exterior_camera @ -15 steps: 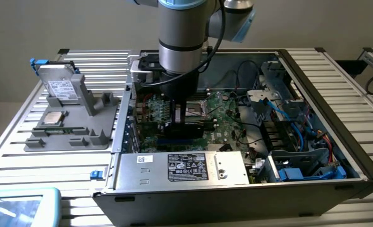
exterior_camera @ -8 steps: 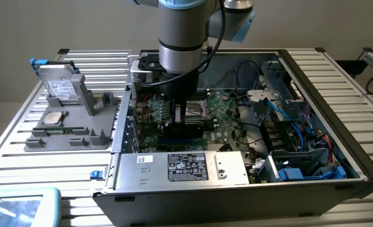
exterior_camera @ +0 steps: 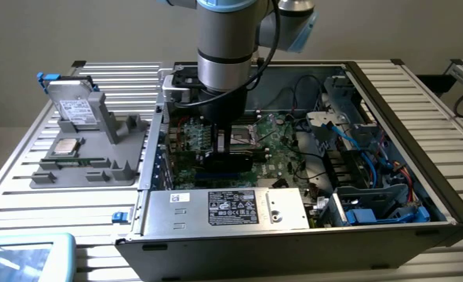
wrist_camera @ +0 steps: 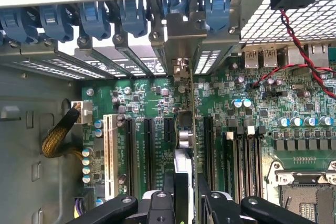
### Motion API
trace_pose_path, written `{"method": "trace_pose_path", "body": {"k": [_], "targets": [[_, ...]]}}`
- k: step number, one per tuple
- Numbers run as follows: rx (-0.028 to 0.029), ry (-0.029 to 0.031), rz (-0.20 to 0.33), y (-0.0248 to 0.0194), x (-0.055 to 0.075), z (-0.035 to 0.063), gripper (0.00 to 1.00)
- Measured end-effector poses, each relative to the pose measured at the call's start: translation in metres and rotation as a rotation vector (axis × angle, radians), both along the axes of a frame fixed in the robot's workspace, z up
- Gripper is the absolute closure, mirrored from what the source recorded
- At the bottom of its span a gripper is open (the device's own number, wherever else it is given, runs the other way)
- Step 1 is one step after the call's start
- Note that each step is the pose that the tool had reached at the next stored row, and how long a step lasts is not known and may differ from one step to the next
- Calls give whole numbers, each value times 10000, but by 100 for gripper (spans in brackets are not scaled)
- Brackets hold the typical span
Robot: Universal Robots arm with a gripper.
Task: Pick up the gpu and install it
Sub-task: 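Insert the gpu into the slot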
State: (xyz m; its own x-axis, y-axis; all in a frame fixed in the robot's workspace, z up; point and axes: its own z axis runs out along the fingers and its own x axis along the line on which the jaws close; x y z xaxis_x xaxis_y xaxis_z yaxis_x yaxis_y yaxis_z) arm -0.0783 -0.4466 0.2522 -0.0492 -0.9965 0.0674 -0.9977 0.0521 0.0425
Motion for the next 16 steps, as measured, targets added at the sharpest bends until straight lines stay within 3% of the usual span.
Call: {"method": "trace_pose_path", "body": {"k": [4, 8, 16], "targets": [[3, -1, 0, -3, 1, -1, 73], [2, -1, -3, -35, 10, -1, 73], [0, 0, -109, -35, 12, -2, 73]]}}
